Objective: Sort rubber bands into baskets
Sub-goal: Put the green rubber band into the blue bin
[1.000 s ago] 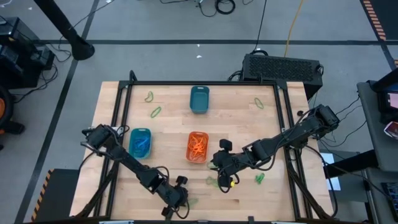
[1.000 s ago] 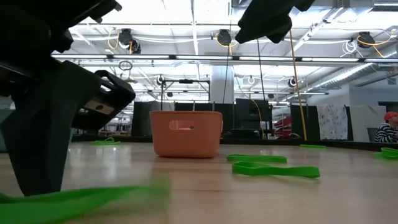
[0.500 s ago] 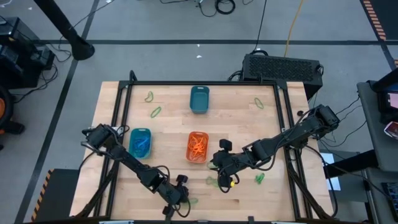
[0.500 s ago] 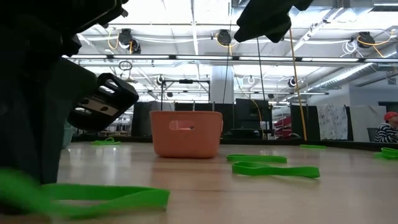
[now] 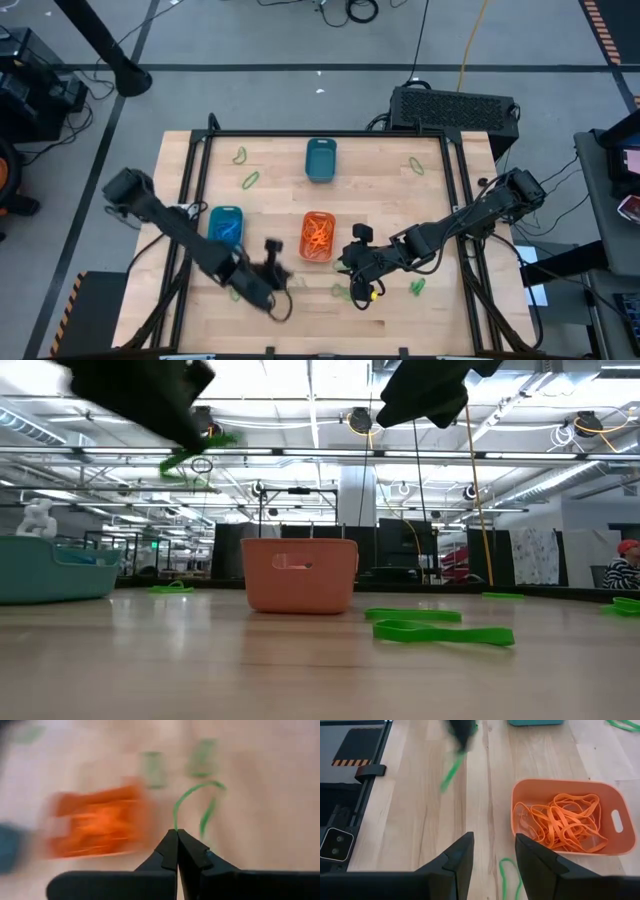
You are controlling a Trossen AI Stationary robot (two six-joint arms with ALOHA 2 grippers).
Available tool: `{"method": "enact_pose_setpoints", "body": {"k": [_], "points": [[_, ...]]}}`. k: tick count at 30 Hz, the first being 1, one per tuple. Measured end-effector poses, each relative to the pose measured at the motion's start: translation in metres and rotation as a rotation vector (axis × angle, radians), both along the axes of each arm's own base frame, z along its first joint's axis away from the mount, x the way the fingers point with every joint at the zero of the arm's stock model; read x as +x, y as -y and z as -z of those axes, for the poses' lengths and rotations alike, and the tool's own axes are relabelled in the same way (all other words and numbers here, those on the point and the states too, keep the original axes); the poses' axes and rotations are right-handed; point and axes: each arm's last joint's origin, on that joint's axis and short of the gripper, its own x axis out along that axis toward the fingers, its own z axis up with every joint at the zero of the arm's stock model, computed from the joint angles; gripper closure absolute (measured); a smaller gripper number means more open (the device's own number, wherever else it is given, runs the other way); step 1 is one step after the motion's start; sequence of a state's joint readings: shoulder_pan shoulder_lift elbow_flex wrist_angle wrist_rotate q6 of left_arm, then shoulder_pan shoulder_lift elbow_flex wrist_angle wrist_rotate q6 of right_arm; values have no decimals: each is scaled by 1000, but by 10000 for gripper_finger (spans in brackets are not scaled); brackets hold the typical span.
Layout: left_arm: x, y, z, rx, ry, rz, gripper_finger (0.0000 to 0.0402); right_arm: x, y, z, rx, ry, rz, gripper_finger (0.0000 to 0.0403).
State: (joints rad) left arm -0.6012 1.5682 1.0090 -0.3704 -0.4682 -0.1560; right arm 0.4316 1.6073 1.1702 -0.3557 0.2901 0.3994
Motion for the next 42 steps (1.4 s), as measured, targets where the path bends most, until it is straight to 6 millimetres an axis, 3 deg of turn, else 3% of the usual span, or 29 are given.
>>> {"method": "enact_pose_setpoints", "body": {"k": [3,9,18,25,32,37,42], "points": [[3,-32,-16,105,28,-98,399,0,0,0,-9,1,-8,266],[22,-115,-35,116,33,-231,399,1,3,-1,-159,35,13,266],[38,-251,-29,-58,102,-435,400,-2,18,0,-466,22,162,266],[51,-325,-16,-155,143,-543,400,2,45,6,-531,-51,221,266],[71,-358,18,-258,76,-615,400,-5,69,31,-564,-149,261,266],[76,-360,29,-266,47,-617,397,-9,74,41,-570,-183,272,266],[75,-354,31,-276,-1,-610,359,-9,74,41,-551,-174,289,266]]}}
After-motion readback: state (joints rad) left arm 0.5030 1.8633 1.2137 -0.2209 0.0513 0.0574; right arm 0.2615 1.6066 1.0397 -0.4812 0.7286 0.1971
